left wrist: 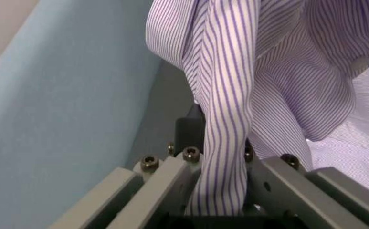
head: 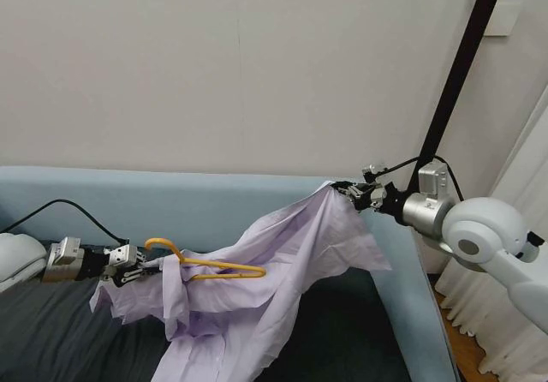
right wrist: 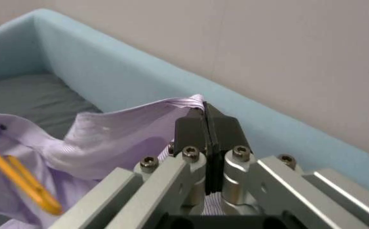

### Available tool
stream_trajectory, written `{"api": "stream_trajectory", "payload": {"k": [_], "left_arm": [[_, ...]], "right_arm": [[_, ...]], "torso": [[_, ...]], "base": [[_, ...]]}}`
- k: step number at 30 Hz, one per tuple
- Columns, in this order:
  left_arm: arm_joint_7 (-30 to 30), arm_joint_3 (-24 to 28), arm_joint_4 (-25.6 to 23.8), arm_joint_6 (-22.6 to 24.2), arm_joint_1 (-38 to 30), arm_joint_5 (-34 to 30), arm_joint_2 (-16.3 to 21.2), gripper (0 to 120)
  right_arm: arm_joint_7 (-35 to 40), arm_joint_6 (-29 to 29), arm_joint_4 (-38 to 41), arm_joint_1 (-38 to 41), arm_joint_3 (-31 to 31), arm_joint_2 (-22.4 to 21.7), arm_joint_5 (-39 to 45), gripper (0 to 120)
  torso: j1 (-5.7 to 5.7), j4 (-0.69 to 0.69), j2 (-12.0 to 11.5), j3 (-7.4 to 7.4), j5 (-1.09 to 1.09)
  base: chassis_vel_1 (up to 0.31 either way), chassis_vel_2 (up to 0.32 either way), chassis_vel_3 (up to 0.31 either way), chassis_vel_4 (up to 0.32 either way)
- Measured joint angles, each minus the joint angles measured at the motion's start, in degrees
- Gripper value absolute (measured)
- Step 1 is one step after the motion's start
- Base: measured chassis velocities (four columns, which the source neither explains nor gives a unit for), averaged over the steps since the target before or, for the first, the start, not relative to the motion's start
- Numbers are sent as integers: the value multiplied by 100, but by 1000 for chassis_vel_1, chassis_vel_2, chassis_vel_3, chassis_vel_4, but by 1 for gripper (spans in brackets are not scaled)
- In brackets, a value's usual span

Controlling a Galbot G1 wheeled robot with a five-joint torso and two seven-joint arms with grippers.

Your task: Pick up the clothes from the sofa and hang them on the clothes hanger.

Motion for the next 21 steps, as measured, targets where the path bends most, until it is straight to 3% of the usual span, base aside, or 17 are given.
{"api": "stream_trajectory", "payload": {"k": [8, 21], "left_arm": [[-710, 2, 67, 337, -75, -42, -113, 0], [-1000, 84, -158, 781, -313, -692, -239, 0]], "right_arm": [[3, 224, 706, -160, 299, -394, 318, 0], [148, 430, 1842, -297, 317, -645, 725, 0]], "torso": [[0, 0, 0, 0, 1], [0, 0, 0, 0, 0]], "base": [[0, 0, 0, 0], [0, 0, 0, 0]]}}
